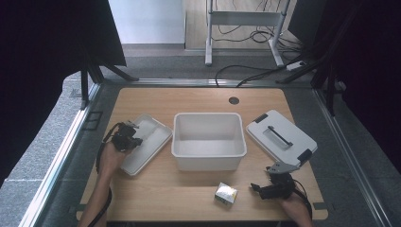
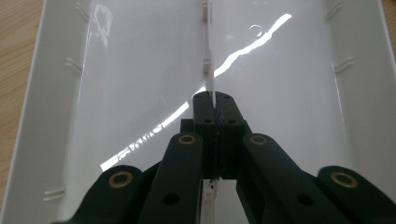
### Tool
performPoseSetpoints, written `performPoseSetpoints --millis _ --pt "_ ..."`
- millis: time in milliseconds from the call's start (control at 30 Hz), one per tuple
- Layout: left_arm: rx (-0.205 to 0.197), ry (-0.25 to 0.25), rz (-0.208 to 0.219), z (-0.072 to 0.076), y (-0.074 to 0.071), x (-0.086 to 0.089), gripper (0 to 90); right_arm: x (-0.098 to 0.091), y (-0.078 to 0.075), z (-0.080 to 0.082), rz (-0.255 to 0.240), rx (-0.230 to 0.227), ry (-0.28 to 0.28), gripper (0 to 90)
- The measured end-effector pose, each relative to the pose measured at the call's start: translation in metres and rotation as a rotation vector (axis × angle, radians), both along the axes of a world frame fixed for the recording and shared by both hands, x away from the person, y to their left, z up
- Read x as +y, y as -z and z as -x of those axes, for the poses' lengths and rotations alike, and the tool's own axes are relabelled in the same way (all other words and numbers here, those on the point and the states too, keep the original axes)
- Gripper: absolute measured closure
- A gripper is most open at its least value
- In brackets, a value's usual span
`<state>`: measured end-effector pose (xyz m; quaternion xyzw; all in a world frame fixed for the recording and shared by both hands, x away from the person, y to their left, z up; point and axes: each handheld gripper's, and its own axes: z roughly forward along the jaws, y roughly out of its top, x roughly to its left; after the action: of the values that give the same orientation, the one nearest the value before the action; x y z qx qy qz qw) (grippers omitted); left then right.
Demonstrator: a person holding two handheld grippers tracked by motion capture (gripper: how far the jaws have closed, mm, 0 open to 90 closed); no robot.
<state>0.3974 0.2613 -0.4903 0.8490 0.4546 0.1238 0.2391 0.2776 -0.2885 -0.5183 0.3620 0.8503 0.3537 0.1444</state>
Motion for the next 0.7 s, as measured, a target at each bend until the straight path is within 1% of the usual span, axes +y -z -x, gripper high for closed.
performPoseSetpoints --millis 133,167,200,267,300,333,367,400,433,533,567,600,633,667,700 --pt "0.003 0.001 0.005 0.0 0.0 0.001 88.0 0.0 0.0 0.0 0.001 0.001 -0.001 5.7" --pt "0.004 0.003 0.022 0.0 -0.001 0.001 83.3 0.0 0.0 0.0 0.001 0.001 -0.001 5.8" --pt "-0.004 0.0 0.033 0.0 -0.002 0.001 76.8 0.0 0.0 0.0 0.001 0.001 -0.001 5.7" --pt "-0.029 -0.001 0.049 0.003 -0.004 0.001 62.1 0.0 0.0 0.0 0.0 0.0 0.0 5.7" --pt "-0.033 0.001 0.06 0.004 -0.005 0.001 55.1 0.0 0.0 0.0 0.0 0.0 0.0 5.7" --pt "-0.033 0.001 0.06 0.004 -0.005 0.001 49.6 0.0 0.0 0.0 0.0 0.0 0.0 5.7" --pt "-0.048 -0.006 0.074 0.007 -0.009 0.001 44.8 0.0 0.0 0.0 0.0 0.0 0.0 5.7" --pt "-0.048 -0.006 0.074 0.007 -0.009 0.001 38.3 0.0 0.0 0.0 0.001 0.001 -0.001 5.7" --pt "-0.052 0.0 0.106 0.011 -0.012 0.001 32.5 0.0 0.0 0.0 0.0 0.0 0.0 5.7" --pt "-0.071 0.019 0.162 0.019 -0.017 0.0 19.5 0.0 0.0 0.0 0.001 0.001 -0.001 5.7" --pt "-0.071 0.019 0.162 0.019 -0.017 0.0 17.1 0.0 0.0 0.0 0.001 0.001 -0.001 5.7" --pt "-0.078 0.024 0.173 0.022 -0.02 -0.001 13.9 0.0 0.0 0.0 0.001 0.001 -0.001 5.8" --pt "-0.099 0.039 0.178 0.029 -0.024 -0.003 12.3 0.0 0.0 0.0 0.001 0.001 -0.001 5.7" --pt "-0.099 0.039 0.178 0.029 -0.024 -0.003 11.1 0.0 0.0 0.0 0.001 0.001 -0.001 5.7" --pt "-0.113 0.043 0.18 0.035 -0.028 -0.006 9.1 0.0 0.0 0.0 0.001 0.001 -0.001 5.8"
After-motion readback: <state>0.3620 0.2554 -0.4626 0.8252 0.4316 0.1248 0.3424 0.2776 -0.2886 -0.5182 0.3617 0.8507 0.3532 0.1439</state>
